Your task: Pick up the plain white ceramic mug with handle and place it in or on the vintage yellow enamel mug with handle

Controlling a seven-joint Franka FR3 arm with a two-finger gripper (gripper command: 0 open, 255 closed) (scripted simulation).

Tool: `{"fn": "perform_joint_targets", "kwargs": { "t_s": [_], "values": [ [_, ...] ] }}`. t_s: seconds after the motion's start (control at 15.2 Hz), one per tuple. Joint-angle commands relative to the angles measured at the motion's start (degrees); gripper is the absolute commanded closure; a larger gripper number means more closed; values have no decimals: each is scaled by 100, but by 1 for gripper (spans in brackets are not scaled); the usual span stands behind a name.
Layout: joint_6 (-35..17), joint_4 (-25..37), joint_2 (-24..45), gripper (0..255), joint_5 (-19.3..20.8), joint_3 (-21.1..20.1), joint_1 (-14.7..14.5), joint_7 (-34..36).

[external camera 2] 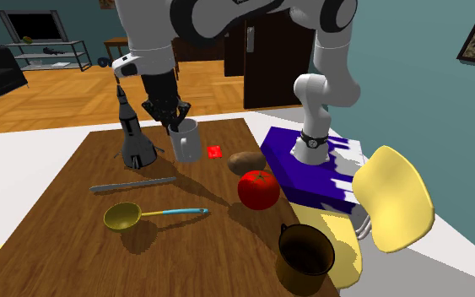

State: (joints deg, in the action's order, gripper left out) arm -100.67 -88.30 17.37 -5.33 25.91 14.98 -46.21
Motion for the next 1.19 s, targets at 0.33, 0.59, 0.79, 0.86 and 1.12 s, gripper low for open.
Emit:
{"fn": "perform_joint_targets", "kwargs": {
  "t_s": [0.33, 0.59, 0.79, 0.86, 1.12],
  "values": [
    [561, 589, 30, 255, -7, 17, 51, -13],
    [672, 592, -90, 255, 49, -55, -138, 249],
    [684, 466, -240, 255, 117, -178, -420, 644],
    [693, 441, -277, 255, 135, -221, -509, 775],
    [752, 419, -366, 255, 178, -404, -845, 1291]
  ]
}}
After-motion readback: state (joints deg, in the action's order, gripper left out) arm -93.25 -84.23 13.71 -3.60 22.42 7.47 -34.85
